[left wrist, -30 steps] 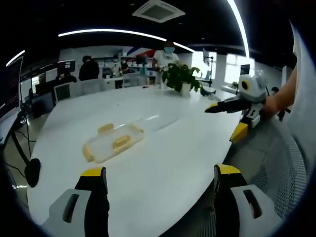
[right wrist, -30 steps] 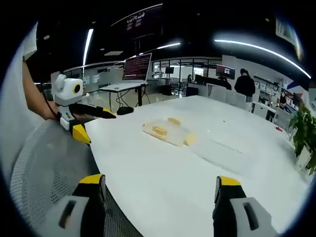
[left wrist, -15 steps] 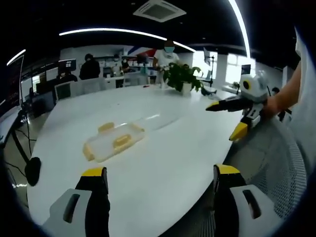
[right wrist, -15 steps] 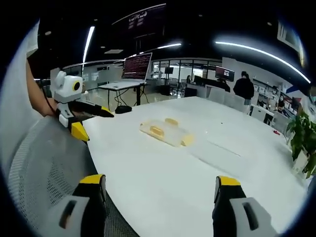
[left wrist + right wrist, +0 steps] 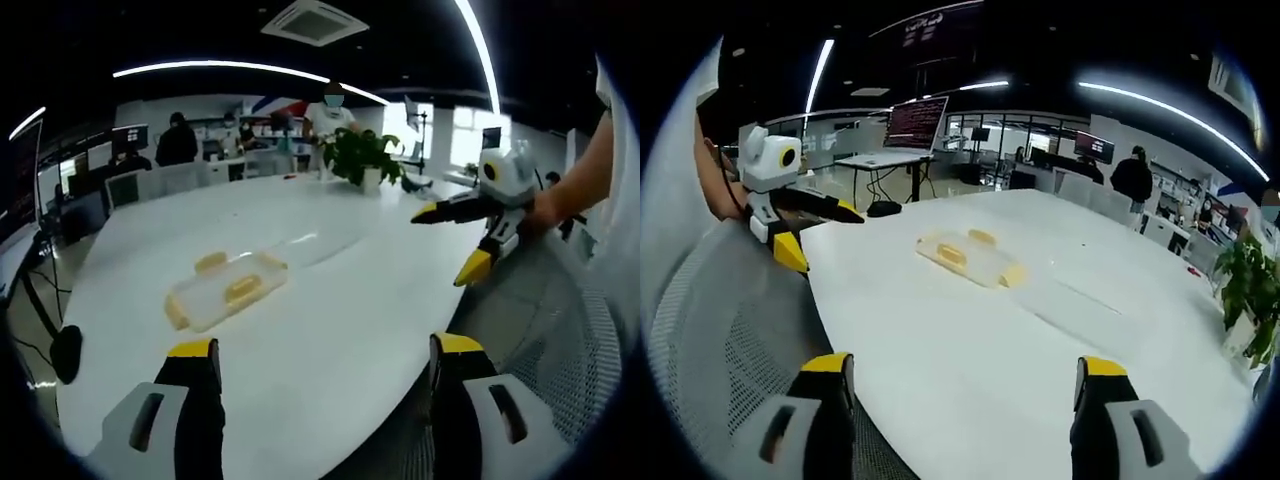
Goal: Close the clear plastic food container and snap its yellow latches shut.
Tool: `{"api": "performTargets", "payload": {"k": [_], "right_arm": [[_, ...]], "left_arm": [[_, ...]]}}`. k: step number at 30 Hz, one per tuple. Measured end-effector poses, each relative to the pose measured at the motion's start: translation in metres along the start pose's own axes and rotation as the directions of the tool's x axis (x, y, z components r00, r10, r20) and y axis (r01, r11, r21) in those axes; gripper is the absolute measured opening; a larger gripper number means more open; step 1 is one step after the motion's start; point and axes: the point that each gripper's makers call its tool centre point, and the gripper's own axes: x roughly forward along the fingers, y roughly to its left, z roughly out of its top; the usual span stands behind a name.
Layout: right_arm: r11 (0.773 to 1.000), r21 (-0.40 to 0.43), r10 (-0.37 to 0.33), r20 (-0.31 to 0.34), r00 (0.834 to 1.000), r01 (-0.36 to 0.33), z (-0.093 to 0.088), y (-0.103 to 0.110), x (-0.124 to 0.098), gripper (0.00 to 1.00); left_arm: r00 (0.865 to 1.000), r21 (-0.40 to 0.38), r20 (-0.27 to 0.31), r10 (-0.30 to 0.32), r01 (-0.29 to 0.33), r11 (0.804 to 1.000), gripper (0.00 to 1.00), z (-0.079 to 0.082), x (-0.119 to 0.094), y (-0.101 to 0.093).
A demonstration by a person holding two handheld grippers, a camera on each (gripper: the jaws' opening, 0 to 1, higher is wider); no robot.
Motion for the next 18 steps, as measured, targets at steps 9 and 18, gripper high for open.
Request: {"api": "performTargets", "payload": {"k": [9, 18], "right_arm": [[0.999, 0.043, 0.013, 0.006, 1.0, -0.013, 0.0001, -0.0001, 0.0008, 0.9], [0.996, 0.092, -0.001, 0.0, 1.0, 0.001, -0.002, -0.0037, 0.0004, 0.9]], "left_arm": [[1.0, -0.013, 0.007, 0.009, -0.009, 1.0, 0.86, 0.001, -0.0006, 0.0023], [1.0, -0.008, 0.006, -0.014, 0.014, 1.0, 0.86, 0.001, 0.0002, -0.0014]]}}
